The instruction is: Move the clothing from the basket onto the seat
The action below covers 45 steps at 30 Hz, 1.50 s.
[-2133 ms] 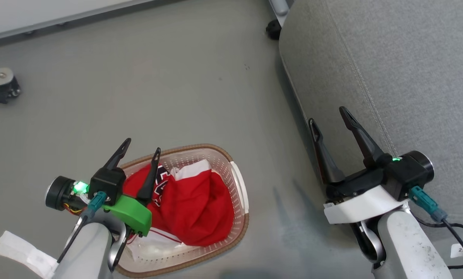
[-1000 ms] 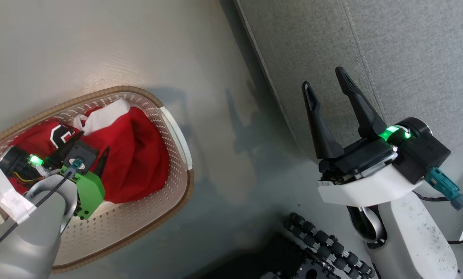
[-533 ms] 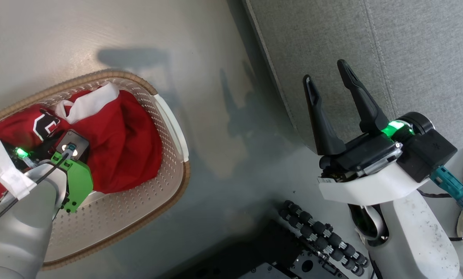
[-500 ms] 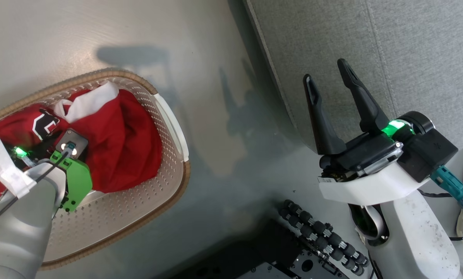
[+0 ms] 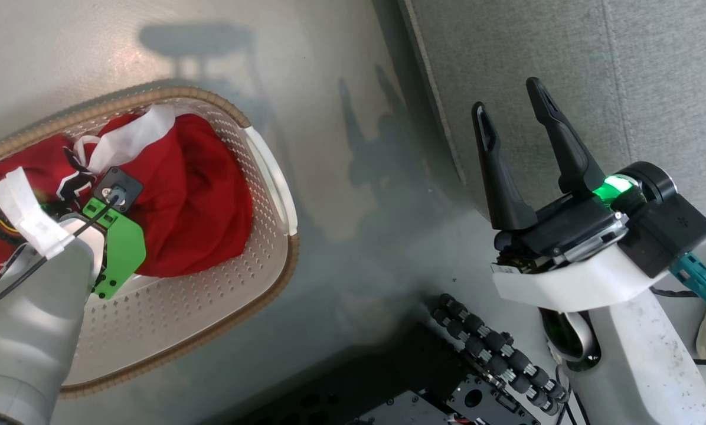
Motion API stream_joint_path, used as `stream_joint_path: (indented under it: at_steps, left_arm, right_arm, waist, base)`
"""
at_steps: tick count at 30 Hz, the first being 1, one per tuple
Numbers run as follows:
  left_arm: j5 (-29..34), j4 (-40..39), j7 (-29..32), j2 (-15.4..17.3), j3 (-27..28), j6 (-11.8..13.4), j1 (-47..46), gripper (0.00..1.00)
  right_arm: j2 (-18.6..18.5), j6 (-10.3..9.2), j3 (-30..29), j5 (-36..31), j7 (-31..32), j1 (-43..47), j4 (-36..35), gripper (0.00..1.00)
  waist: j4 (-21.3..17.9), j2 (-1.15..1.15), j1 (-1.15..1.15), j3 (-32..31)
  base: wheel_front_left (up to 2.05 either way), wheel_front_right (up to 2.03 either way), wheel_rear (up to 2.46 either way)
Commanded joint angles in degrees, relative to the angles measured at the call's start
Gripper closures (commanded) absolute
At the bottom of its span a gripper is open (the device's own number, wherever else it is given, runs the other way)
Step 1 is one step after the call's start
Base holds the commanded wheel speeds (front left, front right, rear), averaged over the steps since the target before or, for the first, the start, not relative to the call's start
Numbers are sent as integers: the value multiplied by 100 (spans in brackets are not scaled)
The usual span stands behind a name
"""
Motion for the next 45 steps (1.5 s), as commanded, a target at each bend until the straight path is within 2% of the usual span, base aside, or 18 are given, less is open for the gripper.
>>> stream_joint_path:
  at_steps: [1,7,13,14,15,16,20,28,36,45]
  left_arm:
    - [42,25,98,-24,-60,-31,-116,0]
    - [92,41,402,-162,-217,14,-140,0]
    - [69,47,362,-364,-306,158,-55,0]
    - [73,47,363,-384,-323,174,-49,13]
    - [94,48,345,-398,-353,181,-42,53]
    - [114,47,280,-406,-376,208,-47,100]
    - [149,47,202,-410,-458,261,-58,100]
    - [19,45,93,-399,-490,156,-205,100]
    - [-136,43,-270,-747,-541,15,-237,100]
    - [-382,0,-1002,-1059,-613,-120,102,100]
  right_arm:
    - [-10,-5,-37,-65,-28,44,-60,0]
    - [-9,-5,-55,-282,-28,114,-219,0]
    - [-9,-5,-56,-461,-28,172,-323,0]
    - [-9,-5,-55,-481,-28,169,-330,0]
    - [-8,-5,-53,-488,-28,169,-338,0]
    - [-9,-5,-54,-501,-28,174,-347,0]
    - [-9,-5,-62,-524,-28,193,-360,0]
    - [-8,-5,-47,-504,-28,63,-354,0]
    - [-10,-5,-26,-558,-28,-15,-157,0]
    - [-12,-5,-49,-689,-28,78,220,0]
  waist:
    - [87,55,-1,81]
    - [299,55,-1,214]
    - [467,55,-1,284]
    - [483,55,-1,287]
    - [497,55,-1,290]
    - [511,55,-1,294]
    - [536,55,-1,290]
    - [495,55,-1,184]
    - [646,55,-1,-278]
    - [984,55,-1,-1099]
  base:
    - [14,14,14]
    - [12,12,12]
    - [7,7,7]
    - [3,3,3]
    - [3,3,3]
    - [2,2,2]
    - [1,1,1]
    - [0,0,0]
    - [0,0,0]
    - [0,0,0]
